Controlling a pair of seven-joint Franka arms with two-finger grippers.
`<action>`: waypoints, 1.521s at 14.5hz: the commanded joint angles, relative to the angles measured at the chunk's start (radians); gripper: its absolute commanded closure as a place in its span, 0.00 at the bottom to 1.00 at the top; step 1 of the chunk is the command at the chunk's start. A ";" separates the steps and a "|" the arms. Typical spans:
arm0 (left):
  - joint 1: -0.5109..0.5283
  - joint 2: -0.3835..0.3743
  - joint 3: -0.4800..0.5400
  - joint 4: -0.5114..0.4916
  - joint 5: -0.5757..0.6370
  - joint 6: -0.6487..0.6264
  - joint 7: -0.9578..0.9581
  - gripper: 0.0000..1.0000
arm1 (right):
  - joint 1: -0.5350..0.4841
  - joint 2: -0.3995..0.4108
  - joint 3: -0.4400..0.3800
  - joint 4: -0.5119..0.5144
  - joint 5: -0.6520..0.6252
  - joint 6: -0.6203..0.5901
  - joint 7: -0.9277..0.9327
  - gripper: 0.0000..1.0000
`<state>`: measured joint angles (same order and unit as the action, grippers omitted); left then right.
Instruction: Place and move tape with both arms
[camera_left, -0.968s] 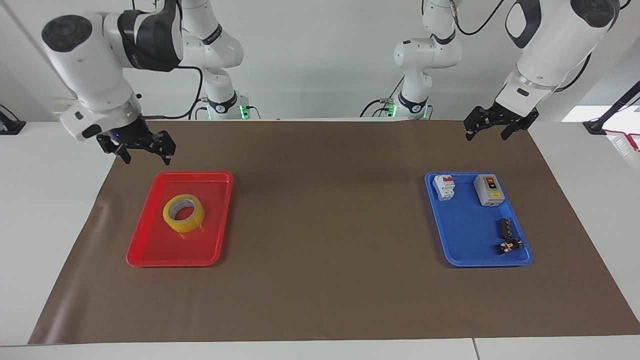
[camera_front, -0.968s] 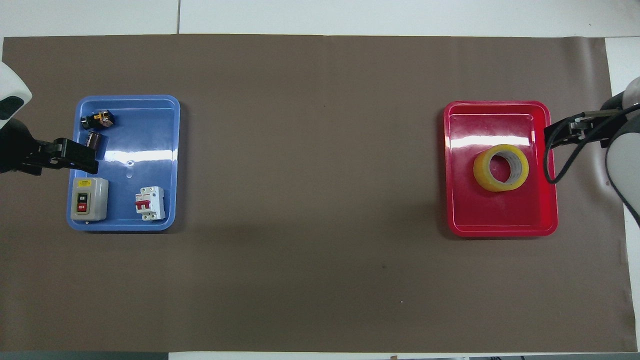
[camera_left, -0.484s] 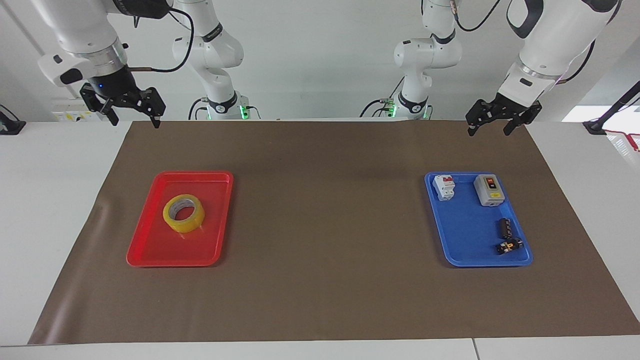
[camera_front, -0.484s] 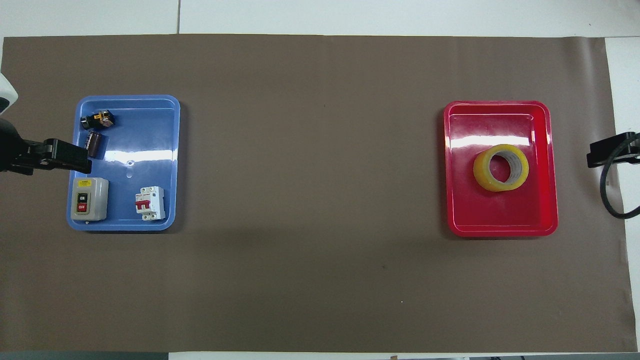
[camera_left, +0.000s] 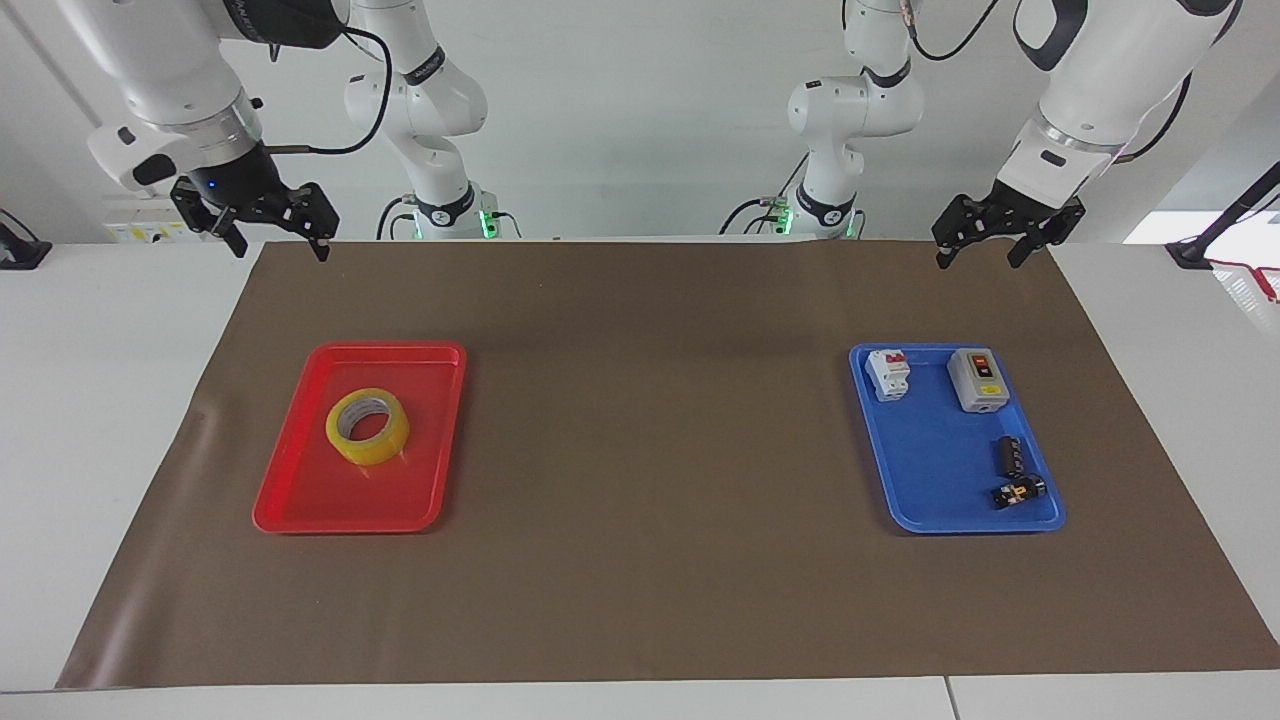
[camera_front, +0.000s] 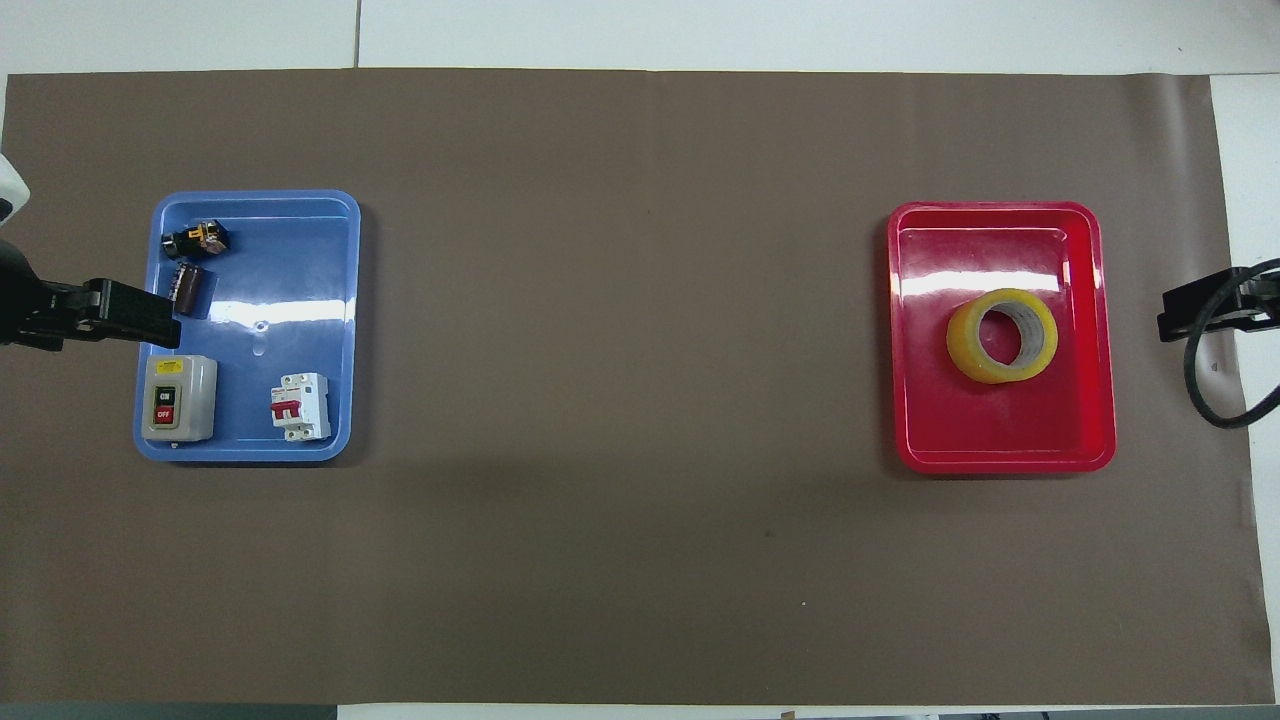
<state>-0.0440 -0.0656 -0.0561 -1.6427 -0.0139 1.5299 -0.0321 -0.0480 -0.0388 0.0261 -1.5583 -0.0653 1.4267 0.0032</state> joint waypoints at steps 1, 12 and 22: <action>-0.005 -0.010 0.006 0.000 0.002 -0.010 0.008 0.00 | -0.003 0.028 0.011 0.078 0.027 -0.083 0.012 0.00; -0.005 -0.010 0.006 0.000 0.002 -0.010 0.009 0.00 | -0.009 0.030 0.009 0.063 0.028 -0.052 0.003 0.00; 0.009 -0.057 0.012 0.000 0.002 -0.017 0.003 0.00 | -0.001 0.022 0.009 0.046 0.025 -0.025 0.003 0.00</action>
<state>-0.0415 -0.0927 -0.0495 -1.6406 -0.0139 1.5294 -0.0322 -0.0445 -0.0164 0.0290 -1.5100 -0.0533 1.3773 0.0032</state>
